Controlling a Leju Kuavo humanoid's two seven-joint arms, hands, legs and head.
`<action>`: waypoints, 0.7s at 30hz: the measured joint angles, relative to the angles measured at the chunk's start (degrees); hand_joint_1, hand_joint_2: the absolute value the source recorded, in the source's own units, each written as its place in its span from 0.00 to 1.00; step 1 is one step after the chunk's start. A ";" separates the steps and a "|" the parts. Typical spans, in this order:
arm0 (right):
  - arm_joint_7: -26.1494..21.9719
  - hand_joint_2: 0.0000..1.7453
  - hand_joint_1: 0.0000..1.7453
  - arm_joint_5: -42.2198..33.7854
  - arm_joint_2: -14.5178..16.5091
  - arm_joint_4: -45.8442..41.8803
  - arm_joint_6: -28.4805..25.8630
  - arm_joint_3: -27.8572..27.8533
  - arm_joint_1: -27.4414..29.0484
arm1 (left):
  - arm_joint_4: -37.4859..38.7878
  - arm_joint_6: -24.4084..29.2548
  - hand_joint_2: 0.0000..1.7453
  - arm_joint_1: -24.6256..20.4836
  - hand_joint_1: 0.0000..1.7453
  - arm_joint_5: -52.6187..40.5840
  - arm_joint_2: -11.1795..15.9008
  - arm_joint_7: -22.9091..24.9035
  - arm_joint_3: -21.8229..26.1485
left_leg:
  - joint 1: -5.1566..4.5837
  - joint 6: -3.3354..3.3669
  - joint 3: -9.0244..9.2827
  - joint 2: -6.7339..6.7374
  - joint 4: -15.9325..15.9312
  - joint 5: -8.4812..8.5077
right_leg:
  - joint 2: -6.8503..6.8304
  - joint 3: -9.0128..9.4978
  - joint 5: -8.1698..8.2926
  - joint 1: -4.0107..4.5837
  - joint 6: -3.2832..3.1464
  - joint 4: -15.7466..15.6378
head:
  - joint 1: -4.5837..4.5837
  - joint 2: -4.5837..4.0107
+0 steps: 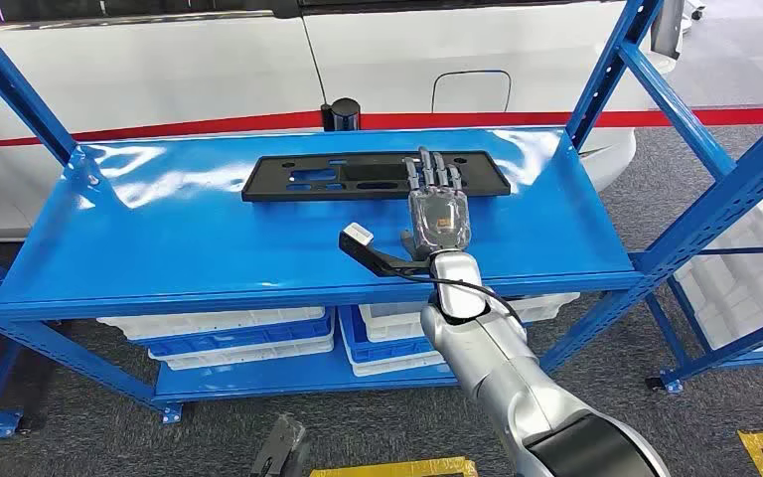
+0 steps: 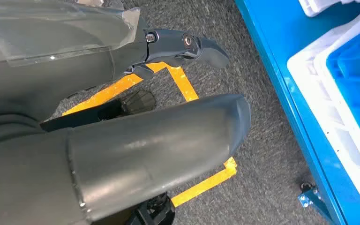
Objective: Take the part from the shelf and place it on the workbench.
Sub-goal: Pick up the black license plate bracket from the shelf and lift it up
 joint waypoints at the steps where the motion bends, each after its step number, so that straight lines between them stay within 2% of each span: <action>1: -0.15 1.00 0.00 0.02 0.14 0.25 0.19 -0.13 -0.09 | 0.00 0.01 0.00 -0.05 0.00 0.09 0.00 -0.03 0.00 | 0.00 0.00 0.00 0.00 0.00 0.00 | 0.00 0.00 0.00 0.00 0.00 0.00 | 0.00 0.00; 12: -1.08 1.00 0.00 1.60 3.06 4.82 0.36 -1.40 -1.68 | 0.00 0.65 0.00 -0.39 0.00 1.26 -0.02 -0.51 0.01 | 0.03 0.00 0.00 0.00 0.00 0.00 | 0.00 -0.01 0.00 0.01 0.00 0.00 | 0.00 0.00; 21: 3.71 1.00 0.00 4.97 2.84 6.69 -4.11 -1.66 -3.82 | 0.01 0.66 0.00 -0.36 0.00 1.76 -0.02 -0.27 -0.04 | 0.02 0.00 0.01 -0.01 0.01 0.01 | 0.00 -0.01 0.00 0.00 0.00 0.00 | 0.00 0.00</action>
